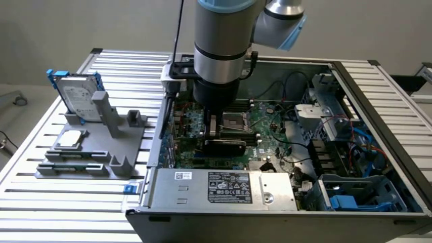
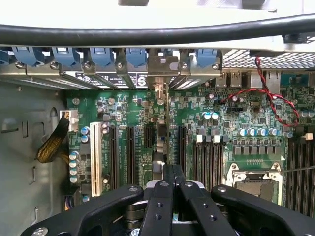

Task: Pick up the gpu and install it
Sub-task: 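Press down on the gpu until it lock into place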

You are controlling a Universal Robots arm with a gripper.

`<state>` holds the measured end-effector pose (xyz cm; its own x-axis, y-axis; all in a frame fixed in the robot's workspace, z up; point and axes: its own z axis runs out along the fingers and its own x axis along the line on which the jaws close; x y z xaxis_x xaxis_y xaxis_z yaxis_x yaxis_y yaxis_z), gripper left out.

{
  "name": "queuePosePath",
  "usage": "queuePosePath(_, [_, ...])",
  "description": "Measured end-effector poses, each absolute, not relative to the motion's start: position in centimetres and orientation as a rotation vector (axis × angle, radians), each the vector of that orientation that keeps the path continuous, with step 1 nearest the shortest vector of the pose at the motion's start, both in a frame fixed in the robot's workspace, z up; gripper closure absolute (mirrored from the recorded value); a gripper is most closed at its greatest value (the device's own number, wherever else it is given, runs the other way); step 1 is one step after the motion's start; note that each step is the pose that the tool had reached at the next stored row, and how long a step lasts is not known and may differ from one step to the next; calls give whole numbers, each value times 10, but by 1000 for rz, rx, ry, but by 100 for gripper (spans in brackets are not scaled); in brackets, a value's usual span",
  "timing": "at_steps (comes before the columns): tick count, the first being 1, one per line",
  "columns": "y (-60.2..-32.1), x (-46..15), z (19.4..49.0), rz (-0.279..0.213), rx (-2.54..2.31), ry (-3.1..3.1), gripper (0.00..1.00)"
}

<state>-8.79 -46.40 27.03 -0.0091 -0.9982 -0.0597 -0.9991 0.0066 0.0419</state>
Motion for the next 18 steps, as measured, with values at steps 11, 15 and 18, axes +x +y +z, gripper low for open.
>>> queuePosePath(11, [-464,-88,269,113,-2202,2219,89])
queuePosePath(15, [-464,-88,268,113,-2202,2219,89])
queuePosePath(18, [-464,-87,268,113,-2202,2219,89])
